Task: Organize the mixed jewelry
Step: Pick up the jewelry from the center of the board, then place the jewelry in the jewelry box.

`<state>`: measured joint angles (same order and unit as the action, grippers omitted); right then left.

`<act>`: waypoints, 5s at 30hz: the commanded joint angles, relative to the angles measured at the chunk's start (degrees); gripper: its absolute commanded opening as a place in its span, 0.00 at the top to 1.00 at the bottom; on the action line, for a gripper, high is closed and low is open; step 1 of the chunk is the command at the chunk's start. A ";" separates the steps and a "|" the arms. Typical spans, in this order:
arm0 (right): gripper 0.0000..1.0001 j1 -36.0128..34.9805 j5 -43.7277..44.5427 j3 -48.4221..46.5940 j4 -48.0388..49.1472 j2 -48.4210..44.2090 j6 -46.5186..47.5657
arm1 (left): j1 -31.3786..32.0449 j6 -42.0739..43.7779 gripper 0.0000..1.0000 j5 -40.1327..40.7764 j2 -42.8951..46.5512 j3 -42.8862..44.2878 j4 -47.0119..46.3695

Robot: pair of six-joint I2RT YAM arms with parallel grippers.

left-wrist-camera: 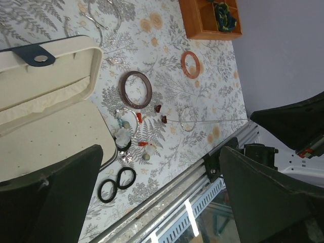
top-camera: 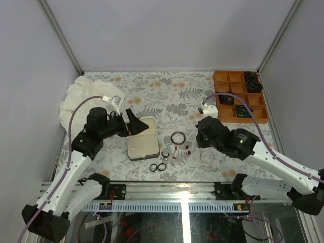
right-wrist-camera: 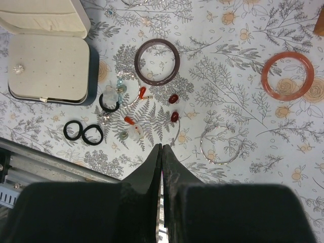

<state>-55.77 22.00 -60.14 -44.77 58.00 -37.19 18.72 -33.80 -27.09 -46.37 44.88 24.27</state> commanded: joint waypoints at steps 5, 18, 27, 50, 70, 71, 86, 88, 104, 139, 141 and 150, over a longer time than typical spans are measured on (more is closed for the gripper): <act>1.00 -0.40 0.27 -6.91 -2.62 -2.17 3.52 | 2.96 -8.95 0.00 -12.17 -2.82 -5.55 -16.77; 1.00 -0.41 -0.15 -12.20 -4.40 -1.42 5.88 | 22.21 -7.30 0.12 9.71 -2.50 -5.82 -19.80; 1.00 -0.40 -2.68 -14.50 -3.19 0.64 6.67 | 39.32 -1.07 0.42 26.09 -8.31 -7.80 -32.63; 1.00 -0.42 -10.49 -18.50 -4.85 1.92 6.70 | 46.30 11.79 0.46 34.80 -22.59 -5.29 -51.21; 1.00 -0.40 -10.77 -18.38 -3.75 3.51 7.49 | 46.29 12.64 0.87 32.57 -24.03 -5.11 -53.63; 1.00 -0.39 -10.79 -18.38 -3.79 3.49 7.51 | 46.23 12.62 0.88 32.54 -24.03 -5.07 -53.55; 1.00 -0.44 -10.52 -18.49 -3.74 3.70 7.53 | 46.31 12.28 0.56 30.79 -23.51 -5.54 -53.11; 1.00 -0.42 -10.54 -18.57 -3.87 3.85 7.57 | 46.21 12.16 0.55 30.78 -23.13 -6.22 -53.50; 1.00 -0.39 -10.25 -19.27 -4.04 3.79 7.84 | 46.31 12.22 0.73 29.69 -26.24 -4.75 -54.40; 1.00 -0.47 -8.02 -18.35 -4.47 3.00 8.32 | 46.26 11.76 1.00 30.20 -21.94 -5.56 -50.91; 1.00 -0.41 -7.92 -18.35 -4.57 3.04 8.32 | 46.31 11.75 1.00 30.27 -21.66 -5.72 -50.75; 1.00 -0.40 -6.76 -18.31 -5.11 2.87 8.57 | 46.31 11.25 1.00 30.94 -18.05 -7.02 -48.56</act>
<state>-55.83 13.30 -76.99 -50.13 61.82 -30.11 64.84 -22.22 2.63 -66.98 38.52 -23.97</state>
